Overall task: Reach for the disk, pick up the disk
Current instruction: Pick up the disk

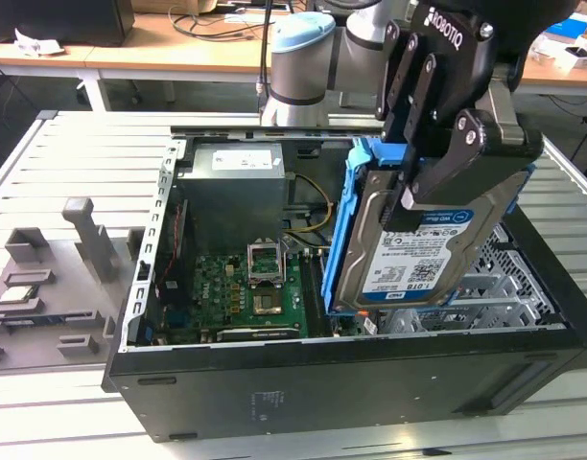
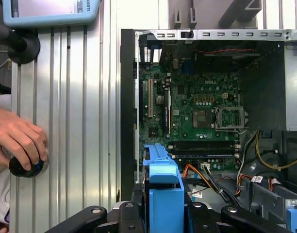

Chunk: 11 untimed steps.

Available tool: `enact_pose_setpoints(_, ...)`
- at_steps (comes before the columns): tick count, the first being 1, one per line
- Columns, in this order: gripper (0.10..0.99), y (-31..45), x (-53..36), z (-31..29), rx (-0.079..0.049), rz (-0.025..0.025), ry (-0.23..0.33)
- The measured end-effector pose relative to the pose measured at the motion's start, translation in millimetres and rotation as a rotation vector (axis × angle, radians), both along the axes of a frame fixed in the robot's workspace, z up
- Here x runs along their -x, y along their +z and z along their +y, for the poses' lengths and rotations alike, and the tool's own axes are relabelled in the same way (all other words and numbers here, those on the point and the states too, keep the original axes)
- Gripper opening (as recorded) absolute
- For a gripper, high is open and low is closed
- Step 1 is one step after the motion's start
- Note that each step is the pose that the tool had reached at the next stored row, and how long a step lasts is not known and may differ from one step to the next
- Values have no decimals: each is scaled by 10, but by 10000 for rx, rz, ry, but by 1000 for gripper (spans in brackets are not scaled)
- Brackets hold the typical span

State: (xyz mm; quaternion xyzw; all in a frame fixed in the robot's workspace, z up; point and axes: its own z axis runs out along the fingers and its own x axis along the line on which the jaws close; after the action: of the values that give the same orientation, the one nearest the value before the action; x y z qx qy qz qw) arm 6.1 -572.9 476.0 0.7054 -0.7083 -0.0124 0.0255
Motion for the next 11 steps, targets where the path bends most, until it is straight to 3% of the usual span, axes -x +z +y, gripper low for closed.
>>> enact_pose_setpoints(11, 365, -8, -209, 0, -2, 0, 0)
